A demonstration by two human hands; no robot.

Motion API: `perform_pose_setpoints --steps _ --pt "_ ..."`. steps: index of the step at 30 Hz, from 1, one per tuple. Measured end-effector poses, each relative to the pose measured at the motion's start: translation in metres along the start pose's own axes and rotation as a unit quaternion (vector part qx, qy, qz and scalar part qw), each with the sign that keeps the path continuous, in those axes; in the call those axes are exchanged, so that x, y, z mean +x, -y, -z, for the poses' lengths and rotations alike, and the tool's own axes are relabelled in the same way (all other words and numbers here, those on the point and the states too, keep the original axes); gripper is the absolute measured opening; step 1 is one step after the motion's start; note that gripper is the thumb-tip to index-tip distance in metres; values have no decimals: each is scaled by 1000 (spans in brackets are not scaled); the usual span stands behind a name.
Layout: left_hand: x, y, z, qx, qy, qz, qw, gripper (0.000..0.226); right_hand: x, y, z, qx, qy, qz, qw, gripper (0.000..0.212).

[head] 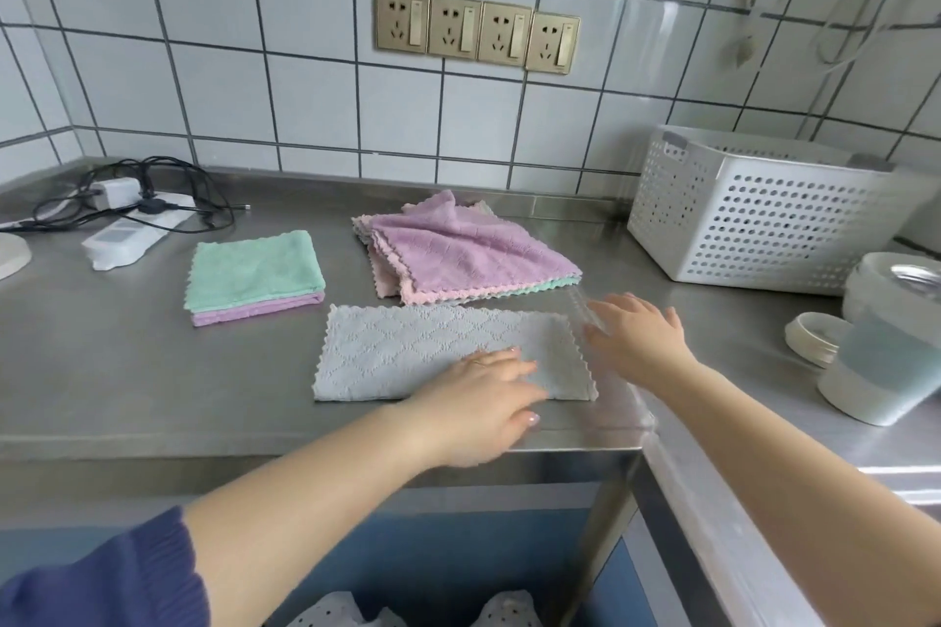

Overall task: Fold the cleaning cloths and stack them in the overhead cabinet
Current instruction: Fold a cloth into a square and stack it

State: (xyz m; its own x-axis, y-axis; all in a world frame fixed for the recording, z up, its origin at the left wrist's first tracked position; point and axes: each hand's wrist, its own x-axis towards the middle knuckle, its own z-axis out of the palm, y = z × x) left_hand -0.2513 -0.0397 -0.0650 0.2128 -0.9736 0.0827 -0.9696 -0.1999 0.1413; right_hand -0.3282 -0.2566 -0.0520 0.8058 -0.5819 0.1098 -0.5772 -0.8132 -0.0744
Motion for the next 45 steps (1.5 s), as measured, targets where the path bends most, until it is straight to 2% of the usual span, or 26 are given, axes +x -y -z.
perform_pose_setpoints --steps 3,5,10,14,17,19,21,22,24,27,29,34,37,40,45 --pt "16 -35 -12 11 30 -15 999 47 -10 -15 7 21 -3 5 1000 29" --pt "23 -45 -18 12 42 17 999 53 -15 -20 10 24 -11 20 999 20" --pt "38 -61 -27 71 37 89 993 74 -24 -24 11 26 1 24 999 28" --pt "39 -62 -18 66 -35 100 992 67 -29 -24 4 -61 -11 55 997 42" --pt "27 -48 -8 -26 -139 68 988 49 -30 -21 1 -65 -8 86 994 56" --pt "13 -38 -1 -114 -227 63 965 38 -28 -17 0 -19 -13 110 994 61" --pt "-4 -29 4 -192 -292 88 933 25 -25 -12 -1 60 -49 145 986 59" --pt "-11 -25 6 -228 -313 100 917 19 -25 -9 0 108 -78 166 977 53" --pt "-27 -14 10 -265 -338 121 895 22 -24 5 5 201 -107 180 957 39" --pt "-44 5 12 -284 -345 153 882 29 -20 28 14 354 -65 138 923 17" --pt "-52 17 12 -311 -339 180 869 29 -16 41 17 448 -32 126 885 19" --pt "-77 45 9 -361 -313 241 845 40 -1 86 15 517 -20 131 846 10" --pt "-85 59 6 -382 -297 268 833 41 11 107 9 488 -41 131 862 10" --pt "-92 73 5 -307 -288 293 859 29 20 124 5 446 -58 112 886 13" --pt "-104 95 6 -207 -249 301 897 17 37 148 -6 336 -1 95 937 10"
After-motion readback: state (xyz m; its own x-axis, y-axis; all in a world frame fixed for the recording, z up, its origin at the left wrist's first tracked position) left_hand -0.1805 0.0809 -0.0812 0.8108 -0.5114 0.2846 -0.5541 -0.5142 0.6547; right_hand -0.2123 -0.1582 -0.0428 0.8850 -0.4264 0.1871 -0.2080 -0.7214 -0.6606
